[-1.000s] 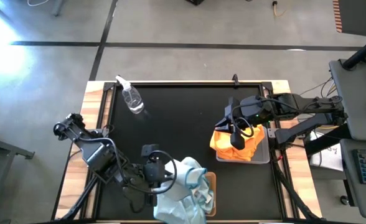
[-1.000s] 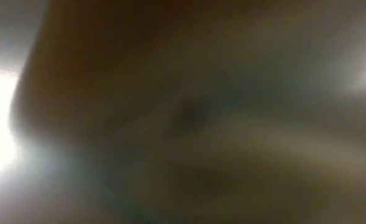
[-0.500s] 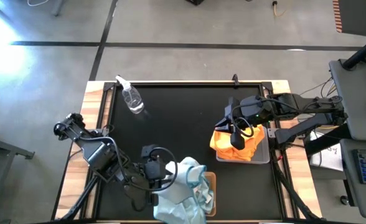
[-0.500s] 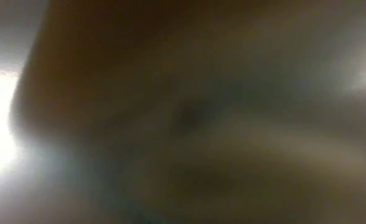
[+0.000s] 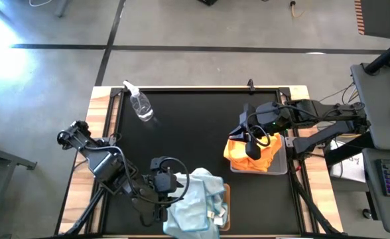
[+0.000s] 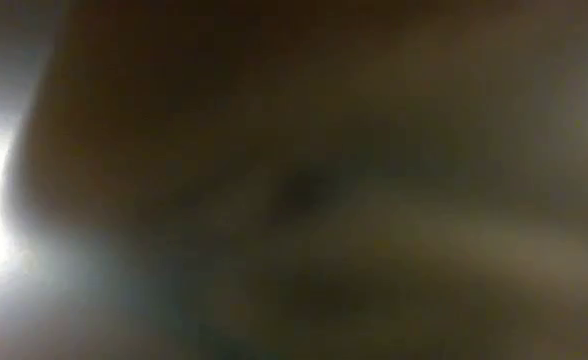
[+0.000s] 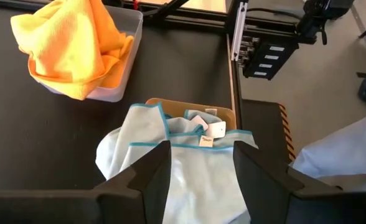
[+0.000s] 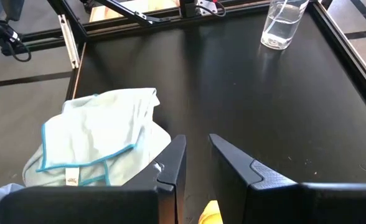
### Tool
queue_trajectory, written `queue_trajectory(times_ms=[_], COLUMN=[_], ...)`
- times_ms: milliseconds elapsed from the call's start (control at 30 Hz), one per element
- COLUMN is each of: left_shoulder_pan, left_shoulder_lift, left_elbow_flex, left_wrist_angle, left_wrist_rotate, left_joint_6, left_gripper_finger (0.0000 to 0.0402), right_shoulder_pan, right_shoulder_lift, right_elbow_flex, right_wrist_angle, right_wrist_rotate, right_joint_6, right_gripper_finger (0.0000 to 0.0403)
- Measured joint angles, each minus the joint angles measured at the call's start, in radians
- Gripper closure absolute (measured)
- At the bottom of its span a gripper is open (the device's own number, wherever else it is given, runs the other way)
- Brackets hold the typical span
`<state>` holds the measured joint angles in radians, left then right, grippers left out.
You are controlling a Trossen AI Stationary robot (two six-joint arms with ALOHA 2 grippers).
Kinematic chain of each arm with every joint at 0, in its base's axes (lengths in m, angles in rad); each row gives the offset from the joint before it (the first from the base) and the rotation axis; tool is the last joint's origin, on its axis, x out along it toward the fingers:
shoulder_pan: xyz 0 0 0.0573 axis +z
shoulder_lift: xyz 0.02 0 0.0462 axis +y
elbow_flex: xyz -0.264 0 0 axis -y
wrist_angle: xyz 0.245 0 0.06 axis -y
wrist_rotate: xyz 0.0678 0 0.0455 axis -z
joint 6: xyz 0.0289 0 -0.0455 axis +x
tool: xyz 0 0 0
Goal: Sort microfiber towel by color & place in baskets
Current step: Return to Home Position
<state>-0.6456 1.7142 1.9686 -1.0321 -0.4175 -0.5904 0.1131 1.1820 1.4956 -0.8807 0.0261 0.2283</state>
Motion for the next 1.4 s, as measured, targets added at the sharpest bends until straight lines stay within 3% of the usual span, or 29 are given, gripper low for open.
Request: queue_trajectory(times_ms=[500,933,1067,1233,1400], left_shoulder_pan=[-0.002,-0.023,-0.023,-0.024,-0.024], left_shoulder_lift=[-0.005,-0.008,-0.008,-0.008,-0.008], left_elbow_flex=[0.018,0.323,0.357,0.361,0.361], left_wrist_angle=[-0.004,-0.169,-0.202,-0.196,-0.206], left_wrist_rotate=[-0.01,-0.022,-0.047,-0.045,-0.045], left_joint_6=[0.027,0.119,0.137,0.124,0.127], left_gripper_finger=[0.0246,0.0246,0.0246,0.0246,0.0246], right_shoulder_pan=[0.0,0.0,0.0,0.007,0.007], right_shoulder_lift=[0.0,0.0,0.0,0.0,0.0], right_elbow_flex=[0.0,0.0,0.0,0.0,0.0], right_wrist_angle=[-0.001,0.003,0.003,0.002,0.002], right_wrist_rotate=[0.0,0.0,-0.001,-0.011,-0.008], right_joint_6=[0.0,0.008,0.133,0.424,0.461], right_gripper_finger=[0.0344,0.0344,0.0344,0.0344,0.0344])
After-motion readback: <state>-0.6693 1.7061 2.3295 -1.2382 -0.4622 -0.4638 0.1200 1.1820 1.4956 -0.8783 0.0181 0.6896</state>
